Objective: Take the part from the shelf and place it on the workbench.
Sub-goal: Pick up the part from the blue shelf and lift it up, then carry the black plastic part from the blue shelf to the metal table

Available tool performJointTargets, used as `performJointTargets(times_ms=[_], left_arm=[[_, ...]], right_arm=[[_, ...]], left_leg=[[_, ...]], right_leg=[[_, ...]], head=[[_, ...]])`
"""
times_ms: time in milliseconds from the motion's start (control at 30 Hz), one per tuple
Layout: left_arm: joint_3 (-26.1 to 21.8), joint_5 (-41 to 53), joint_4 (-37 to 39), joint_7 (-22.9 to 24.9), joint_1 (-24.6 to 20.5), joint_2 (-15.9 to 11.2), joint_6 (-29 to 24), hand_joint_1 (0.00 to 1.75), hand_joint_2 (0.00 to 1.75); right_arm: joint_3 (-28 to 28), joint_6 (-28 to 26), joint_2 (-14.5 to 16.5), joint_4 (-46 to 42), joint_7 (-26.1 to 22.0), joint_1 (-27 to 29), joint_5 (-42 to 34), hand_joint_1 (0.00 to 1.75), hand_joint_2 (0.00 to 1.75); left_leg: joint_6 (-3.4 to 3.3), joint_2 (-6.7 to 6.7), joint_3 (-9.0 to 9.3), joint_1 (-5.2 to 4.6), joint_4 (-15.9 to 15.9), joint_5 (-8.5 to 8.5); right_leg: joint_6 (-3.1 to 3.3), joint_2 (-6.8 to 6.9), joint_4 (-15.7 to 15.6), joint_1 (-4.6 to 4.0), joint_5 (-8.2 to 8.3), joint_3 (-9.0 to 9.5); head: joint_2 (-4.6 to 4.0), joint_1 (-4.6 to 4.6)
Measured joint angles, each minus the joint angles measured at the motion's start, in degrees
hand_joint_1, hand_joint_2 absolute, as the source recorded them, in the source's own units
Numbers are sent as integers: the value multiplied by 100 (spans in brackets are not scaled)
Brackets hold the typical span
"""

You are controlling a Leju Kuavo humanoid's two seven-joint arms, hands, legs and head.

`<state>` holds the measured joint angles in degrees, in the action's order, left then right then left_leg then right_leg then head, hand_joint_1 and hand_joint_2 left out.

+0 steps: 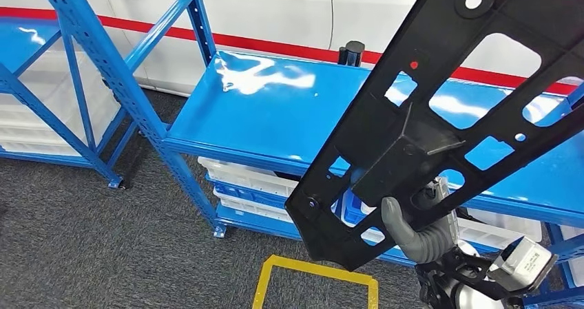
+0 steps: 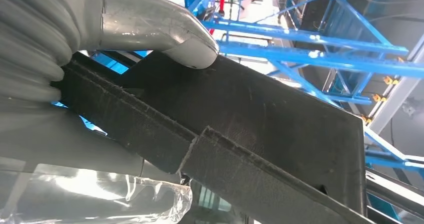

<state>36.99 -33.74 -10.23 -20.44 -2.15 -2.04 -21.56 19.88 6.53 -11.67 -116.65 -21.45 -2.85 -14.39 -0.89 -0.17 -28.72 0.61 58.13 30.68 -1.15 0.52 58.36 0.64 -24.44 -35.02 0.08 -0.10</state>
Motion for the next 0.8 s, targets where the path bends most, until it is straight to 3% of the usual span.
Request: performJointTargets(times_ms=[100, 133, 200, 267, 300, 333, 367, 433, 467, 500, 533, 600, 633, 667, 733, 767, 800], left_arm=[[-2, -1, 3, -4, 1, 4, 1, 0, 175], [-3, -2, 5, -5, 1, 8, 3, 0, 175], [-5, -3, 9, -7, -4, 12, 10, 0, 175], [-8, -3, 9, -10, -8, 10, 20, 0, 175], [-9, -3, 9, -10, -7, 11, 26, 0, 175], [-10, -3, 9, -11, -7, 13, 30, 0, 175], [-10, -3, 9, -11, -7, 15, 33, 0, 175], [-10, -9, 9, -11, -7, 21, 33, 0, 175], [-10, -13, 9, -11, -7, 24, 33, 0, 175], [-10, -18, 9, -11, -7, 24, 33, 0, 175], [-10, -23, 10, -10, -7, 23, 33, 0, 175], [-10, -35, 18, -6, 1, 19, 33, 0, 175], [-10, -41, 25, -2, 6, 16, 33, 0, 175], [-10, -44, 32, 1, 13, 17, 33, 0, 175], [-10, -49, 39, 5, 18, 21, 33, 0, 175], [-11, -51, 39, 7, 18, 23, 32, 0, 175], [-11, -53, 39, 8, 17, 23, 32, 0, 175]], right_arm=[[-8, 18, 18, 1, 4, 0, 19, 175, 175], [-15, 30, 22, 2, 5, 1, 27, 175, 175], [-32, 63, 27, 6, 15, -3, 37, 175, 175], [-39, 96, 31, 22, 35, -4, 47, 175, 175], [-39, 107, 32, 37, 44, -2, 51, 175, 175], [-39, 112, 32, 52, 52, -2, 57, 175, 175], [-39, 113, 33, 67, 56, -3, 62, 175, 175], [-39, 114, 35, 81, 60, -11, 70, 175, 175], [-39, 114, 38, 84, 61, -21, 76, 175, 175], [-39, 115, 40, 86, 63, -30, 85, 175, 175], [-39, 115, 46, 89, 67, -37, 101, 175, 175], [-42, 116, 54, 98, 83, -41, 145, 175, 175], [-42, 116, 62, 105, 90, -43, 173, 175, 175], [-42, 116, 70, 110, 96, -45, 200, 175, 175], [-40, 116, 89, 116, 97, -48, 244, 175, 175], [-39, 115, 95, 118, 97, -46, 264, 175, 175], [-39, 114, 101, 121, 96, -44, 286, 175, 175]], left_leg=[[-82, 3, -21, -60, -92, -106], [-123, 10, -56, -58, -118, -170], [-195, 29, -178, -37, -164, -318], [-223, 33, -330, -47, -158, -439], [-221, 33, -411, -49, -154, -498], [-215, 33, -485, -50, -150, -551], [-205, 32, -553, -48, -146, -604], [-165, 23, -659, -45, -132, -696], [-135, 17, -704, -53, -117, -736], [-103, 11, -735, -63, -103, -779], [-71, 6, -755, -73, -91, -820], [-18, -1, -777, -73, -86, -896], [11, -3, -805, -62, -51, -852], [40, -4, -854, -49, 59, -702], [102, -3, -1019, -20, 592, -126], [129, -2, -1107, -10, 976, 157], [151, -2, -1168, 2, 1327, 323]], right_leg=[[-123, 23, -9, 22, 73, -17], [-141, 21, 33, 25, 24, -61], [-100, 3, 417, 17, -322, -246], [-51, -15, 1154, 17, -798, -469], [-65, -19, 1463, 17, -935, -513], [-106, -22, 1606, 20, -971, -472], [-164, -22, 1518, 24, -912, -316], [-254, -22, 771, 38, -717, 270], [-257, -28, 307, 31, -673, 589], [-238, -36, -24, 21, -669, 793], [-204, -44, -215, 7, -688, 898], [-128, -51, -252, 4, -661, 853], [-75, -43, -248, 22, -621, 820], [-10, -33, -251, 42, -571, 773], [99, -10, -251, 60, -452, 670], [125, -3, -246, 54, -394, 605], [127, 2, -237, 47, -335, 539]], head=[[-1, 6], [-1, 10], [-1, 27], [-1, 42], [-1, 42], [-1, 43], [-1, 44], [-1, 46], [-1, 45], [-1, 41], [0, 39], [-1, 32], [-1, 32], [-1, 22], [-1, 3], [-1, -6], [-1, -8]])
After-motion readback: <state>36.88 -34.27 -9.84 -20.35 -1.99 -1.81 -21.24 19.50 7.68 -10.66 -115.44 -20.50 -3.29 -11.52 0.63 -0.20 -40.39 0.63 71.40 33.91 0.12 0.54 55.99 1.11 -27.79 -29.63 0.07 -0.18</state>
